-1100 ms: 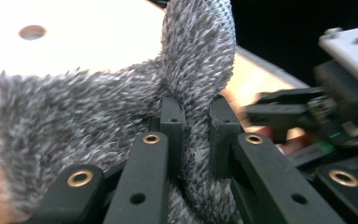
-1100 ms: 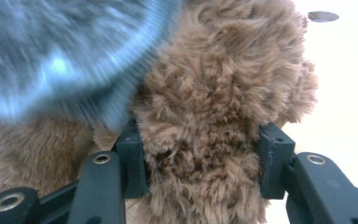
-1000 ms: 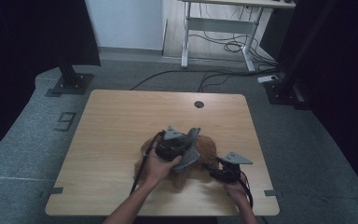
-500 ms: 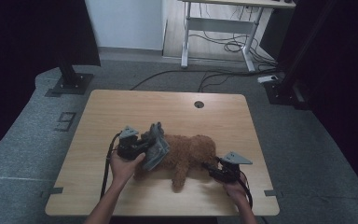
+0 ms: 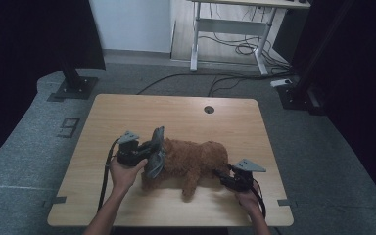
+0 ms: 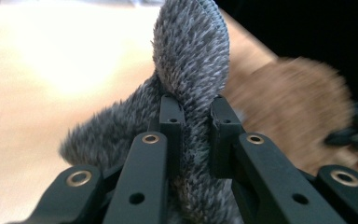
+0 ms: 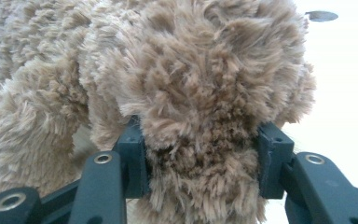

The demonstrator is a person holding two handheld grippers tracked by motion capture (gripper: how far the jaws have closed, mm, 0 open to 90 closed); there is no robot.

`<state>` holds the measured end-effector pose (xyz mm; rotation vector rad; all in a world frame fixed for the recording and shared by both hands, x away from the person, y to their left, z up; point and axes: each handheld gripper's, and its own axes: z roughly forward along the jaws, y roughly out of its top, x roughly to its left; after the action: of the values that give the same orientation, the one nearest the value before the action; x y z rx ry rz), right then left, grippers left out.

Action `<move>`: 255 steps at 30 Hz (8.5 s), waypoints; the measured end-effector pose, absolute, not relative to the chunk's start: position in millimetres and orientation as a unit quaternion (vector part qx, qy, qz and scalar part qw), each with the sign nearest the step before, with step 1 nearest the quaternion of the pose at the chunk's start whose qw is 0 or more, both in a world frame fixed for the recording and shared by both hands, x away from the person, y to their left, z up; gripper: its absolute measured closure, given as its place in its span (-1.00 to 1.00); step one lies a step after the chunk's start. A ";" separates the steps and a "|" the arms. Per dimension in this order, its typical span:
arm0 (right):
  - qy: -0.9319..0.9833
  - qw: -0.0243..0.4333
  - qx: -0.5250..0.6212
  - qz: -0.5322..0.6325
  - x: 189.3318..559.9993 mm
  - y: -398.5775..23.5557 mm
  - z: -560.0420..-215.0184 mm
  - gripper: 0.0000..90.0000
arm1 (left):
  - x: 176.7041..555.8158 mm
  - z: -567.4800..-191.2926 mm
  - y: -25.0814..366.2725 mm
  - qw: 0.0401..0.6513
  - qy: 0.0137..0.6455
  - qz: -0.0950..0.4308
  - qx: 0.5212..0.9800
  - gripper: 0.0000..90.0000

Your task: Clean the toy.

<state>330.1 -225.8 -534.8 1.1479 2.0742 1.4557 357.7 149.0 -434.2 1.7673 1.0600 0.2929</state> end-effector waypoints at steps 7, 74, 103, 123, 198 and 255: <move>0.735 0.181 0.403 0.514 330.4 -225.0 -534.4 0.09 | 354.7 -396.0 68.1 0.509 0.359 0.121 0.773 0.74; 0.736 0.254 0.400 0.484 350.9 -200.7 -540.2 0.26 | 401.5 -488.7 148.0 0.471 0.496 0.105 0.722 0.76; 0.743 0.234 0.399 0.484 343.5 -215.2 -545.4 -0.10 | 413.4 -458.4 95.7 0.435 0.441 0.083 0.780 0.72; 0.738 0.118 0.447 0.492 360.6 -211.7 -522.1 -1.00 | 346.0 -480.0 95.8 0.491 0.392 0.097 0.772 0.74; 0.747 0.193 0.414 0.483 333.8 -200.5 -533.3 -0.16 | 396.5 -426.3 -19.2 0.442 0.352 0.096 0.820 0.74; 0.728 0.232 0.416 0.493 333.9 -185.8 -534.1 0.07 | 383.6 -495.0 148.6 0.457 0.518 0.061 0.720 0.75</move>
<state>333.9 -185.8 -534.1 1.1436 2.0012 1.3546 383.6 148.6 -495.0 1.7747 1.2765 0.1502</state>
